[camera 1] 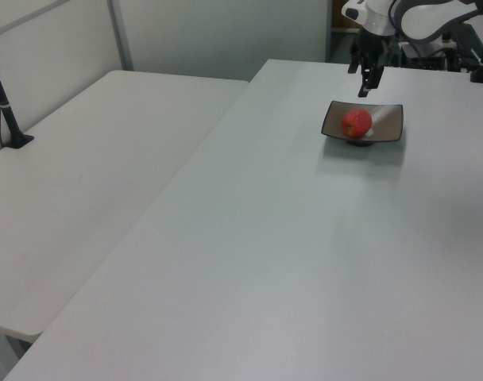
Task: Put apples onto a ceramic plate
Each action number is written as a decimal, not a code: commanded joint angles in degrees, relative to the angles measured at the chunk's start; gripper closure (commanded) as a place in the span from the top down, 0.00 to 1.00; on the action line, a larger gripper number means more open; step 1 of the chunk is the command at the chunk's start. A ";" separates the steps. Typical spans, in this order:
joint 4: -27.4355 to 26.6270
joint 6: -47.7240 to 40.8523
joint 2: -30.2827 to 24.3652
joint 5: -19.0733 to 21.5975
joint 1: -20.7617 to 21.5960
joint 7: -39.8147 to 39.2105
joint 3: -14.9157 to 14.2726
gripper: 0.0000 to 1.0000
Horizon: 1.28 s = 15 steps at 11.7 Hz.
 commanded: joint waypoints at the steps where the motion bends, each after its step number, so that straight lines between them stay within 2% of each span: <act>1: 7.13 -15.29 -0.96 7.36 2.21 9.44 0.11 1.00; 2: 8.63 -19.17 -1.31 10.18 2.48 12.17 0.11 1.00; 4: 9.96 -25.24 -2.36 13.18 2.74 17.18 0.20 1.00; 6: 9.88 -28.51 -2.89 13.63 5.10 23.40 0.64 1.00; 8: 9.70 -27.73 -2.46 13.63 5.91 30.09 2.91 1.00; 10: 9.26 -27.73 -2.37 13.72 5.91 30.47 4.85 1.00; 15: 9.70 -27.73 -2.63 13.55 5.73 29.95 4.51 1.00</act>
